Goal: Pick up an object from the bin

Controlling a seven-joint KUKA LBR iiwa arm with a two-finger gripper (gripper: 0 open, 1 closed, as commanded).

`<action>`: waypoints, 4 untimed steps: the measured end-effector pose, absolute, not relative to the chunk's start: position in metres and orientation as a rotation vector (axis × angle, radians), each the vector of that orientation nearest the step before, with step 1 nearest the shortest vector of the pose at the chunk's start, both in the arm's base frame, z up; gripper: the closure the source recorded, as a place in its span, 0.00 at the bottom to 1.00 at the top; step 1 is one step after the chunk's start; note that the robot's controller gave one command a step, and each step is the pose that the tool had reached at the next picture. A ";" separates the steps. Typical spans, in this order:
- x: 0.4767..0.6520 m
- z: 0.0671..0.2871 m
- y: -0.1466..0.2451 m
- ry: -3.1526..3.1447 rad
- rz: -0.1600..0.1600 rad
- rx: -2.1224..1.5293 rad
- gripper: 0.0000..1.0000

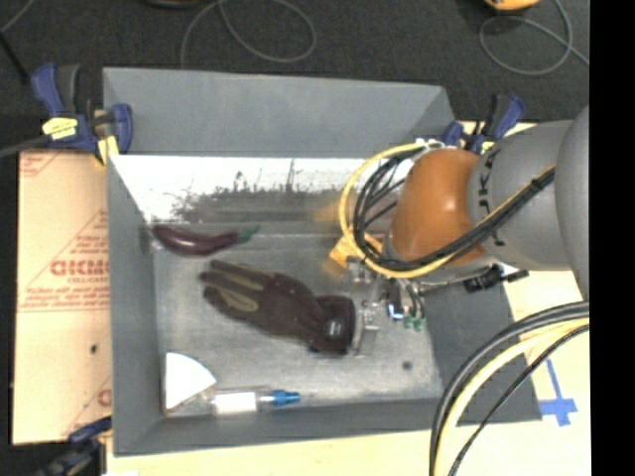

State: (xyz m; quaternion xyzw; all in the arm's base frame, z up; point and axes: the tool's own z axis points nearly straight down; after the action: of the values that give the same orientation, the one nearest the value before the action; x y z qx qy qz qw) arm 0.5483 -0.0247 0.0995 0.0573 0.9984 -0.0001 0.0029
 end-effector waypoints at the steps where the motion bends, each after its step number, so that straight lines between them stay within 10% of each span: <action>1: 0.551 0.083 0.014 3.112 -0.002 0.437 0.00; 2: 0.558 0.073 0.043 3.093 0.001 0.494 1.00; 4: 0.558 0.074 0.043 3.092 0.000 0.492 1.00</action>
Offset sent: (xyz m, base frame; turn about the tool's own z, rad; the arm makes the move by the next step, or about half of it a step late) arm 0.0075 0.0691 -0.0295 0.2053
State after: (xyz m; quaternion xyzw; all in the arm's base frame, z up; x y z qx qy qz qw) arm 0.5580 0.0429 0.0742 0.1570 0.9876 0.0000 0.0054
